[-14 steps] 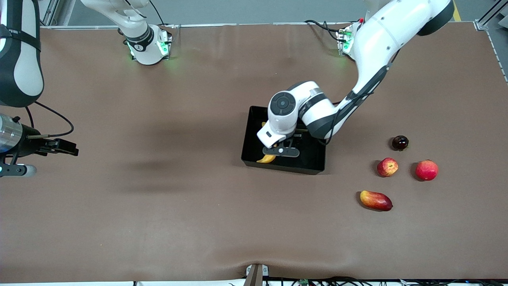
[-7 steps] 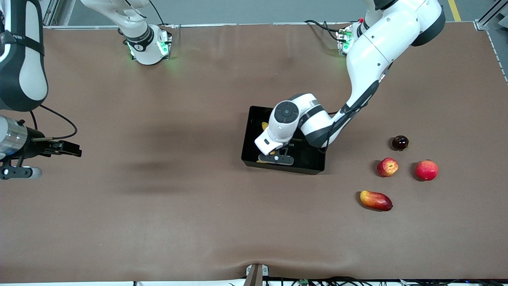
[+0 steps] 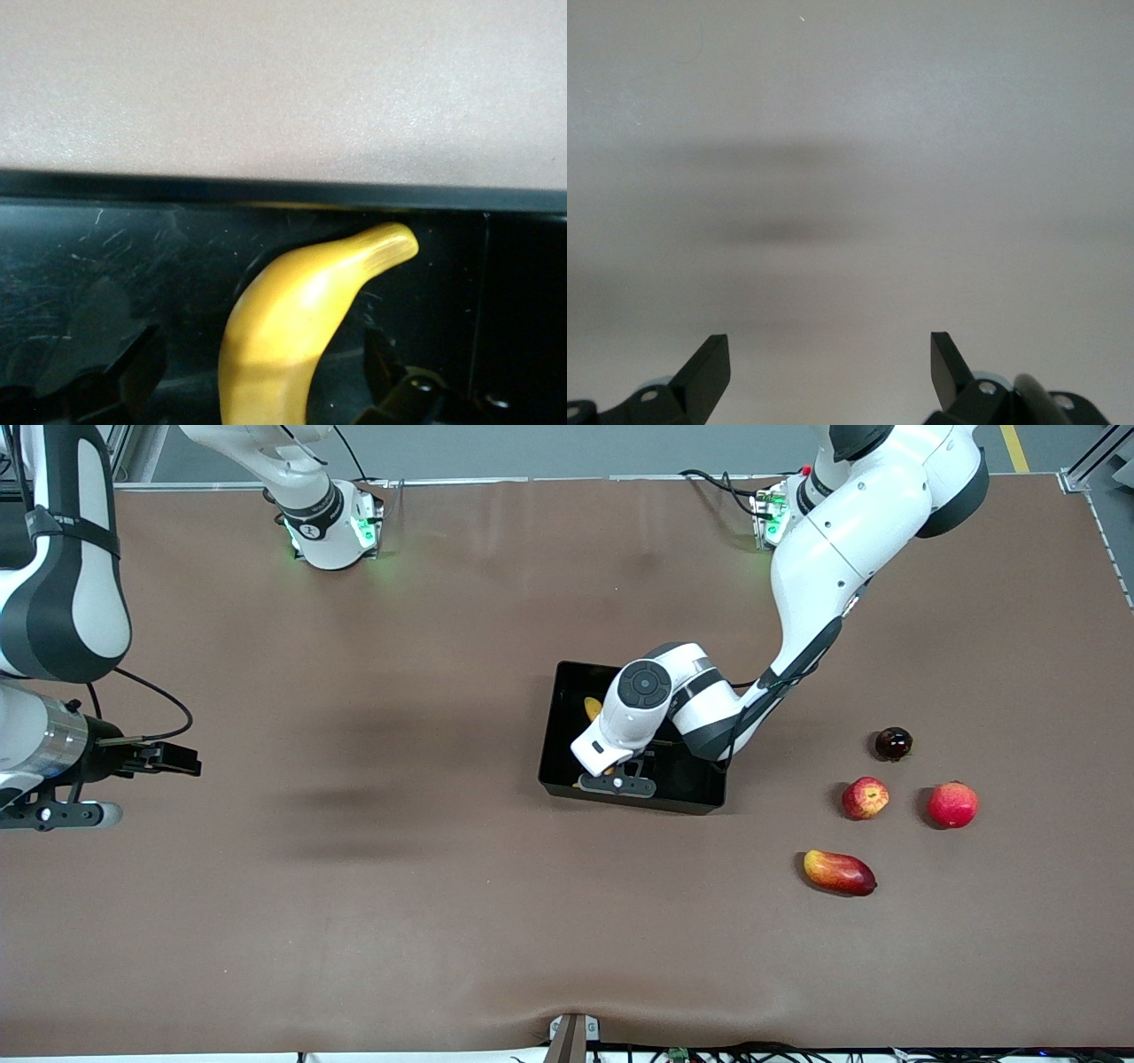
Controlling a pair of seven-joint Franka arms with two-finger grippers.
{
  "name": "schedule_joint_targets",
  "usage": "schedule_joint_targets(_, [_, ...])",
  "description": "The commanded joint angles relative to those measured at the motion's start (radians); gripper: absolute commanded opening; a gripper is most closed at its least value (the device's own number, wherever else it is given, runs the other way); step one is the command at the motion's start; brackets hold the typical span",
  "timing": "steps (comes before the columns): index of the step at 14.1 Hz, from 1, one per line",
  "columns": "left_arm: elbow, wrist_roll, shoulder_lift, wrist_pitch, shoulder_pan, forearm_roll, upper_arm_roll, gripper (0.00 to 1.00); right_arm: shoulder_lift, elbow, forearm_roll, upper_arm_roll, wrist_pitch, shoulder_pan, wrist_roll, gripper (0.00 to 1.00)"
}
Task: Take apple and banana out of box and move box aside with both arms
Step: 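Close the left gripper on the yellow banana, then lift the banana out with the left gripper while the right gripper reaches the box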
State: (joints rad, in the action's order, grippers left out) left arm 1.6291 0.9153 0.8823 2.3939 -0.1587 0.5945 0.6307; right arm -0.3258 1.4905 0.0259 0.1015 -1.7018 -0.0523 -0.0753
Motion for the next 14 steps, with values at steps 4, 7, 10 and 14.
schedule_joint_targets(4, [-0.018,0.039,0.007,0.007,-0.005,0.024,0.001,0.00,-0.006,0.000,0.016,0.003,0.034,-0.017,0.002,1.00])
schedule_joint_targets(7, [-0.018,0.037,-0.025,-0.019,-0.004,0.041,0.003,0.00,-0.006,0.000,0.017,0.003,0.034,-0.020,0.002,1.00])
schedule_joint_targets(10, [-0.022,0.040,-0.084,-0.061,0.002,0.039,0.007,0.00,0.001,-0.009,0.016,0.004,0.044,-0.058,0.005,1.00])
schedule_joint_targets(14, [-0.028,0.040,-0.184,-0.119,0.013,0.019,0.007,0.00,0.005,-0.012,0.017,0.001,0.050,-0.116,0.029,1.00])
